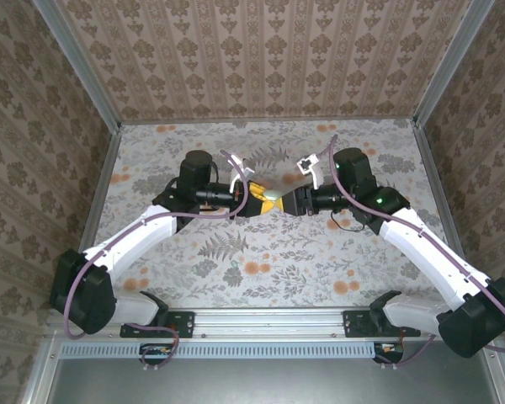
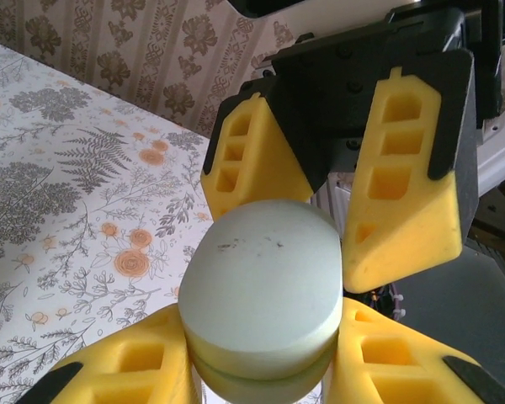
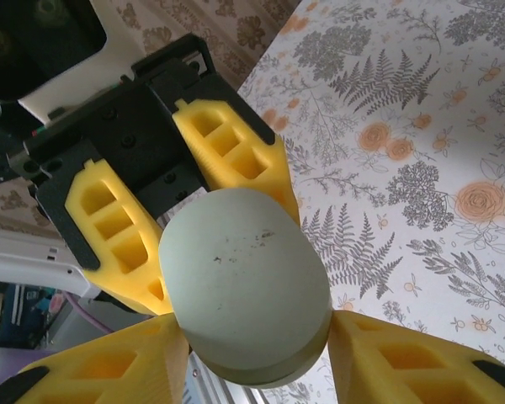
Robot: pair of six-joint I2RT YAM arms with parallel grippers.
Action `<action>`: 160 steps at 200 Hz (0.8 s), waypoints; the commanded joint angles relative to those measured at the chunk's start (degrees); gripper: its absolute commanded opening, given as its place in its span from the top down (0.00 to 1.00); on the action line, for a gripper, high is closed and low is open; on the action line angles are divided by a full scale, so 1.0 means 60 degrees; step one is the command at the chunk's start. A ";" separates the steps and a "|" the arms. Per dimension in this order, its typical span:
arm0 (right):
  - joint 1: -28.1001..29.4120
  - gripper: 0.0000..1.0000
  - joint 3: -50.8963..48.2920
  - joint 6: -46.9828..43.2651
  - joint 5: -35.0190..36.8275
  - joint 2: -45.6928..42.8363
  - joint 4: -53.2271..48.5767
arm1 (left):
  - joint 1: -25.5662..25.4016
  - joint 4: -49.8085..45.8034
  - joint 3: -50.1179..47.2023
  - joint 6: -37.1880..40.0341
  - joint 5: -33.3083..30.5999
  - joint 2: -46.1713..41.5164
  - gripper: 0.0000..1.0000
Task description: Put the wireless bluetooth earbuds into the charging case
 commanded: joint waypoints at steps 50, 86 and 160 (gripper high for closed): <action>-0.0352 0.48 0.0305 0.0650 0.0878 -0.0052 0.0261 | -0.0288 0.0020 -0.0160 0.0374 0.0585 -0.0268 0.88; -0.0356 0.47 0.0238 0.0766 0.1153 -0.0154 0.0082 | -0.0258 0.0133 -0.0353 0.0378 0.0231 -0.0518 0.88; -0.0349 0.47 0.0322 0.1061 0.1421 -0.0183 -0.0051 | -0.0147 0.0219 -0.0788 0.0314 -0.0220 -0.0964 0.88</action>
